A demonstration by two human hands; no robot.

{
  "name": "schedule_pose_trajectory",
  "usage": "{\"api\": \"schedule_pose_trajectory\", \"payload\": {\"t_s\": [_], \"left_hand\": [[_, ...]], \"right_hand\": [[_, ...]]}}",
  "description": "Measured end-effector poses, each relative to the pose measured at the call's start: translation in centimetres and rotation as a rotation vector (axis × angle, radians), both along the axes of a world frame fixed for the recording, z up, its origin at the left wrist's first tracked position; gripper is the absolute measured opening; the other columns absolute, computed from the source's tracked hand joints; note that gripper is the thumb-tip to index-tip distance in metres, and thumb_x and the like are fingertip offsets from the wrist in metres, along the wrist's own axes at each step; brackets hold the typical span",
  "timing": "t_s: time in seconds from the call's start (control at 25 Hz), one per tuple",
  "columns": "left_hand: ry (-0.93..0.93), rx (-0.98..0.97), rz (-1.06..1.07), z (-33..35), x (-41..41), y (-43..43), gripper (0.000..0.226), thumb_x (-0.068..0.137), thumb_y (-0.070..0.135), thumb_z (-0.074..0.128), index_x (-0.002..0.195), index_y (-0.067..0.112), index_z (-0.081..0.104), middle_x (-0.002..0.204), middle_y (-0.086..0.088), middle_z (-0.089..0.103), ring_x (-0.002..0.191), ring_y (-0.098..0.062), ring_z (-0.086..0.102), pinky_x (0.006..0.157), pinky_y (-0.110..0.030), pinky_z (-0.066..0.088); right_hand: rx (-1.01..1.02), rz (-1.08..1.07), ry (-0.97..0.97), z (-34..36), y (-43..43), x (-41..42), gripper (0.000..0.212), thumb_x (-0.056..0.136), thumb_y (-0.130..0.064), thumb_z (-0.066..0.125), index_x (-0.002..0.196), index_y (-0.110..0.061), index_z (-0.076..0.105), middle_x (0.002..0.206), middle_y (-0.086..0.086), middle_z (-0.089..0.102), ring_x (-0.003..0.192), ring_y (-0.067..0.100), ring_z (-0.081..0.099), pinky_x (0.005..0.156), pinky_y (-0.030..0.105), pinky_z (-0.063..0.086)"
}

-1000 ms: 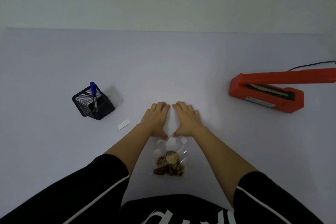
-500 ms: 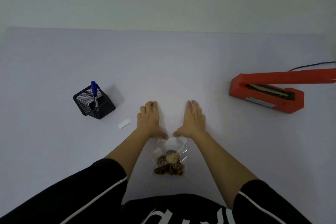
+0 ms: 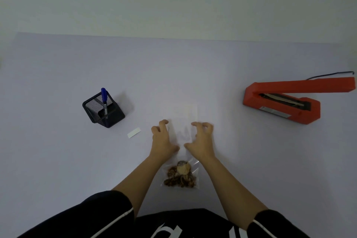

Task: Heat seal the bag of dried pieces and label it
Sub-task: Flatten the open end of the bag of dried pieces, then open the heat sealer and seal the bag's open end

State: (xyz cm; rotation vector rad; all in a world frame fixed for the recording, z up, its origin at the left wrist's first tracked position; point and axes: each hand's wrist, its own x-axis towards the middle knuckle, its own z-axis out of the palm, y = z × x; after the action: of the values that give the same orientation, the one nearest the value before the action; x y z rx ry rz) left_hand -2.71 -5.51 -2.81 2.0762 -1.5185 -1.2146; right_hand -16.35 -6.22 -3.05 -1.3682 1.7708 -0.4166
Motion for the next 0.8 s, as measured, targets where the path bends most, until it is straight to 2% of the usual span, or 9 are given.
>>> {"api": "schedule_pose_trajectory", "payload": {"t_s": [0.08,0.16,0.24,0.32,0.44,0.52,0.6,0.68,0.8], "left_hand": [[0.019,-0.035,-0.030,-0.1,0.6,0.3,0.086,0.060,0.008,0.079,0.128,0.015,0.026,0.112,-0.009,0.041,0.093,-0.023,0.046,0.078,-0.031,0.047],[0.025,-0.048,-0.038,0.1,1.0,0.7,0.084,0.060,0.010,0.078,0.125,0.016,0.026,0.089,-0.001,0.049,0.083,-0.022,0.052,0.069,-0.033,0.049],[0.126,-0.039,0.024,0.5,1.4,1.3,0.083,0.063,0.008,0.077,0.125,0.019,0.024,0.078,0.001,0.048,0.076,-0.021,0.054,0.066,-0.033,0.050],[0.326,0.002,0.130,1.5,2.0,1.7,0.080,0.069,0.002,0.073,0.127,0.022,0.020,0.077,-0.005,0.049,0.074,-0.021,0.054,0.067,-0.032,0.051],[0.568,0.051,0.210,3.2,2.9,2.5,0.075,0.077,-0.005,0.066,0.130,0.027,0.024,0.087,-0.014,0.054,0.083,-0.023,0.058,0.076,-0.030,0.053],[0.636,0.061,0.166,4.1,3.4,3.2,0.059,0.079,-0.003,0.065,0.126,0.020,0.040,0.097,-0.014,0.061,0.091,-0.026,0.061,0.078,-0.028,0.055],[0.658,0.059,0.085,4.8,3.6,3.7,0.038,0.081,0.000,0.065,0.117,0.009,0.056,0.098,-0.015,0.064,0.091,-0.026,0.063,0.076,-0.024,0.055],[0.673,0.062,0.047,5.4,3.7,4.0,0.027,0.081,0.000,0.065,0.108,0.005,0.063,0.090,-0.013,0.065,0.083,-0.020,0.064,0.073,-0.020,0.055],[0.724,0.066,0.024,6.1,3.4,3.7,0.021,0.081,-0.004,0.064,0.100,0.004,0.066,0.075,-0.007,0.068,0.072,-0.016,0.066,0.069,-0.018,0.055]], "right_hand": [[0.013,0.011,-0.079,0.2,0.4,-0.2,0.066,0.065,-0.001,0.075,0.124,-0.017,0.047,0.123,0.004,0.040,0.099,0.019,0.051,0.080,0.024,0.049],[0.059,-0.065,-0.207,0.8,0.8,-0.3,0.058,0.068,-0.001,0.074,0.118,-0.019,0.052,0.111,0.000,0.053,0.093,0.017,0.052,0.075,0.024,0.049],[0.058,-0.177,-0.343,1.6,1.2,-0.5,0.041,0.072,-0.001,0.070,0.102,-0.026,0.058,0.100,-0.002,0.060,0.090,0.017,0.059,0.072,0.020,0.049],[0.005,-0.223,-0.404,2.6,1.6,-0.9,0.031,0.078,-0.003,0.065,0.089,-0.032,0.061,0.092,-0.002,0.063,0.082,0.014,0.064,0.071,0.019,0.050],[-0.065,-0.216,-0.453,4.0,2.5,-1.4,0.027,0.084,-0.001,0.058,0.087,-0.027,0.063,0.088,0.004,0.063,0.073,0.012,0.066,0.069,0.021,0.050],[-0.093,-0.198,-0.472,5.1,3.4,-1.6,0.022,0.084,-0.001,0.059,0.092,-0.021,0.063,0.088,0.003,0.064,0.072,0.008,0.067,0.071,0.022,0.052],[-0.114,-0.204,-0.485,5.9,4.3,-1.9,0.020,0.083,-0.002,0.062,0.094,-0.019,0.064,0.087,0.001,0.066,0.072,0.005,0.067,0.073,0.024,0.054],[-0.136,-0.222,-0.501,6.5,5.2,-2.3,0.020,0.082,-0.002,0.064,0.094,-0.019,0.064,0.088,0.002,0.066,0.072,0.004,0.067,0.074,0.025,0.054],[-0.178,-0.265,-0.508,7.1,6.0,-2.9,0.021,0.082,-0.001,0.065,0.094,-0.019,0.065,0.090,0.006,0.067,0.073,0.006,0.067,0.074,0.025,0.055]]}}
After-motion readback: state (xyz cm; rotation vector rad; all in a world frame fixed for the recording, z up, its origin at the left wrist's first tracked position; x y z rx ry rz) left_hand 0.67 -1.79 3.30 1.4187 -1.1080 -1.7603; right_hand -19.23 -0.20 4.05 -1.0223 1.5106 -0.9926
